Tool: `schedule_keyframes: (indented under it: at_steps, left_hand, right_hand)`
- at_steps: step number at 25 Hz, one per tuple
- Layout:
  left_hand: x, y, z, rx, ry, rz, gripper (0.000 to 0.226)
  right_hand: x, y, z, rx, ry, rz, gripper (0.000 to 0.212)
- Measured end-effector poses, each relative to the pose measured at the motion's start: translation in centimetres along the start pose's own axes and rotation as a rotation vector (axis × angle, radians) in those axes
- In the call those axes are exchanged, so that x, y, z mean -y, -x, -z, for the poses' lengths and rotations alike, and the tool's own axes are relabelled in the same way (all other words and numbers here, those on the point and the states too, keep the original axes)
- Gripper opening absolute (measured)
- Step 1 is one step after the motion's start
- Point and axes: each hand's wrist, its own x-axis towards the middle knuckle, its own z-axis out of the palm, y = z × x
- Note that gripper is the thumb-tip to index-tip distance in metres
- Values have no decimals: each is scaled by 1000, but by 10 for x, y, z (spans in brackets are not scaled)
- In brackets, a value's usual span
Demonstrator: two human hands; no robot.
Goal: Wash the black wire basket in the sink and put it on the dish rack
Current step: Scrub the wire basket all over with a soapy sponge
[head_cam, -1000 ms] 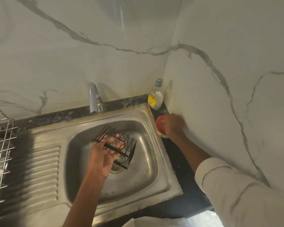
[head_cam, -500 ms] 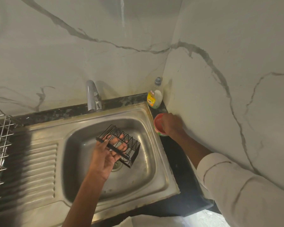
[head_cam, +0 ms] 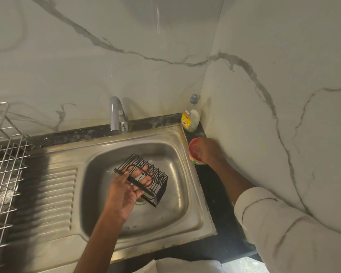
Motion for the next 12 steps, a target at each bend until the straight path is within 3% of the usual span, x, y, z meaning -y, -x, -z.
schedule_keyframes:
  at_steps: [4, 9, 12]
  left_hand:
    - [2, 9, 1, 0, 9, -23, 20]
    - [8, 10, 8, -3, 9, -8, 20]
    - [10, 10, 14, 0, 0, -4, 20]
  right_hand:
    - [0, 2, -4, -115, 27, -34, 51]
    - [0, 1, -13, -65, -56, 72, 38]
    - [-7, 0, -10, -39, -100, 42, 45]
